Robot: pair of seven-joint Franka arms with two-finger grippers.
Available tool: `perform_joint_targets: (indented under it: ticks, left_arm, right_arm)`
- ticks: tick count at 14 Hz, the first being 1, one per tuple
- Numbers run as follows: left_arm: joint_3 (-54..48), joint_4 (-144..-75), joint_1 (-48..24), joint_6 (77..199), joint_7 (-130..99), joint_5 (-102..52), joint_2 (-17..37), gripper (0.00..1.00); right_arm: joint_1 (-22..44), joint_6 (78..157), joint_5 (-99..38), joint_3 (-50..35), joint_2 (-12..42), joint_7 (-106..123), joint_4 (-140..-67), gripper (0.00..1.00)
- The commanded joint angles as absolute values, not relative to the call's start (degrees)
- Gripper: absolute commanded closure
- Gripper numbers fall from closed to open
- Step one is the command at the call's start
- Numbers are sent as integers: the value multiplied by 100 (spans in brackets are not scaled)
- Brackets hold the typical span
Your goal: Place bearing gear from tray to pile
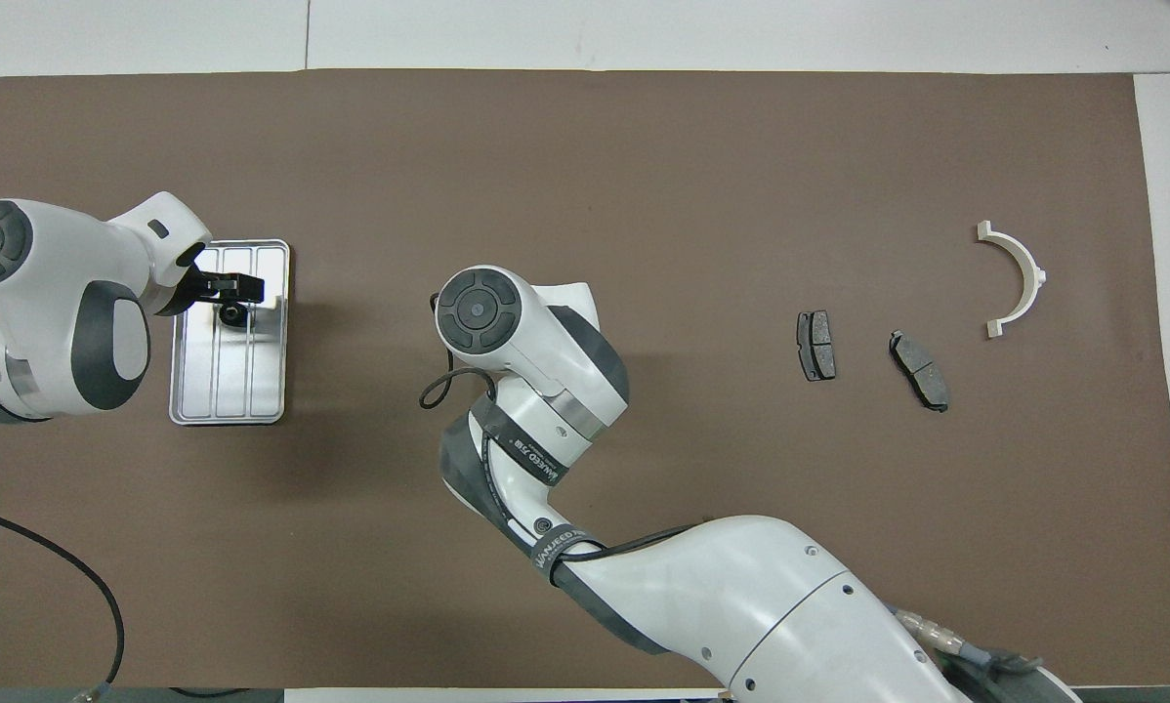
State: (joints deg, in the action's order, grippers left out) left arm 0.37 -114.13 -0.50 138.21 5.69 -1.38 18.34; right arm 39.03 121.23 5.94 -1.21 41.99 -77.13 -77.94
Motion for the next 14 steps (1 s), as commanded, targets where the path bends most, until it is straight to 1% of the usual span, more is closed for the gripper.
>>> perform_joint_targets:
  ticks: [1, 2, 3, 4, 5, 6, 7, 10, 11, 12, 13, 14]
  left_arm:
    - [88, -11689, -70, 13966, 563, -202, 1696, 8]
    - [88, -11716, -70, 13948, 563, -202, 1688, 8]
    - [88, -11725, -70, 13905, 554, -202, 1670, 8]
    - [88, -11777, -62, 13904, 554, -202, 1653, 9]
    - [88, -11795, -62, 13922, 554, -202, 1652, 9]
    - [88, -11795, -44, 13913, 562, -202, 1652, 9]
    - [88, -11804, -44, 13922, 562, -202, 1652, 10]
    - [88, -11927, -35, 13983, 554, -202, 1635, 14]
    - [88, -11927, -44, 13983, 545, -202, 1635, 19]
    - [88, -11927, -61, 13992, 519, -202, 1635, 26]
    - [88, -11927, -79, 14001, 492, -202, 1635, 46]
    - [88, -11927, -88, 14010, 396, -202, 1635, 68]
  right_arm:
    - [3876, 12313, 686, -176, 4298, -7805, -7699, 39]
    - [3885, 12313, 677, -176, 4298, -7822, -7708, 47]
    - [3885, 12322, 677, -176, 4289, -7822, -7717, 63]
    - [3876, 12357, 659, -176, 4289, -7822, -7743, 75]
    - [3876, 12418, 659, -176, 4289, -7822, -7778, 76]
    - [3876, 12454, 650, -176, 4272, -7822, -7813, 86]
    - [3876, 12454, 659, -176, 4271, -7814, -7813, 100]
    - [3858, 12332, 668, -176, 4271, -7796, -7770, 100]
    - [3850, 12235, 685, -167, 4263, -7778, -7743, 100]
    - [3824, 12034, 686, -123, 4219, -7744, -7726, 100]
    - [3641, 11710, 686, -175, 4149, -7647, -7691, 100]
    - [3465, 11376, 633, -211, 3992, -7342, -7569, 100]
